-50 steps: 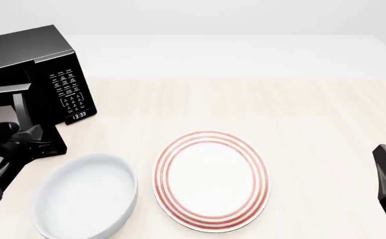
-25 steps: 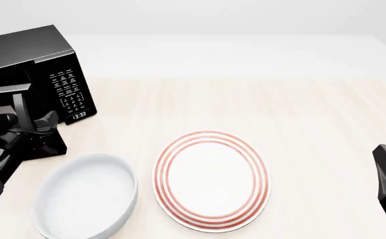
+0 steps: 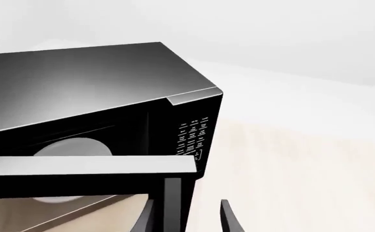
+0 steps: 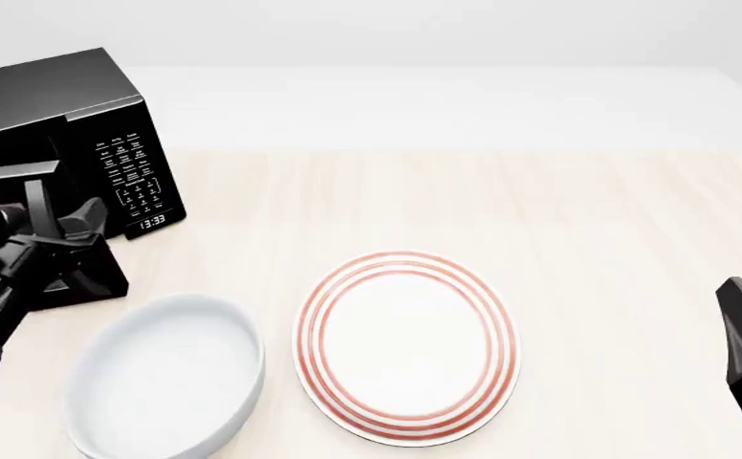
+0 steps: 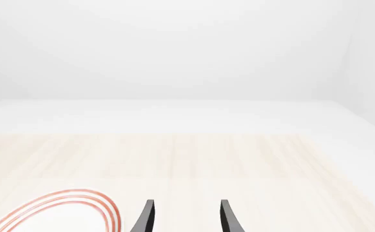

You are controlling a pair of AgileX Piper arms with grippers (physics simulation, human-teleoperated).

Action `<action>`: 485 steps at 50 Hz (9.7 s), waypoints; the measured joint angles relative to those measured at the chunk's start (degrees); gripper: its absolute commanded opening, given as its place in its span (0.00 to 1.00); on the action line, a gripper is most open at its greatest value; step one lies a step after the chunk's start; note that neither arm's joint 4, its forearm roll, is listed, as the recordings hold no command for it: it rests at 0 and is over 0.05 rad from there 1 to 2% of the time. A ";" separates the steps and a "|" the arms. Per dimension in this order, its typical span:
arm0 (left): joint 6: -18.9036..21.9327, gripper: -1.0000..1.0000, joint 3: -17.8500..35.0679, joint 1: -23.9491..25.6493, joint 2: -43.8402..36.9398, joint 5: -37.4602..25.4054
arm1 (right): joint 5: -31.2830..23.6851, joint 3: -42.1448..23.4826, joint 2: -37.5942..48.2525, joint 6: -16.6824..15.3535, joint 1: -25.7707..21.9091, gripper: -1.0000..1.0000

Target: Open the microwave.

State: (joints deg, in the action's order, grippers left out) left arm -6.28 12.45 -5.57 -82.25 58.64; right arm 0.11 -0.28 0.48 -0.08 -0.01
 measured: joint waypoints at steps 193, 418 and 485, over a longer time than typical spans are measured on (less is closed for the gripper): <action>10.64 1.00 37.39 3.93 34.85 -72.60 | 0.00 0.00 0.00 0.00 0.00 1.00; 13.85 1.00 45.19 -8.59 3.27 -77.79 | 0.00 0.00 0.00 0.00 0.00 1.00; 13.97 1.00 38.12 -9.79 8.97 -77.93 | 0.00 0.00 0.00 0.00 0.00 1.00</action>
State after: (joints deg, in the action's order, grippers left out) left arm 7.69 50.58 -15.36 -73.29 -19.30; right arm 0.11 -0.28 0.48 -0.08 -0.01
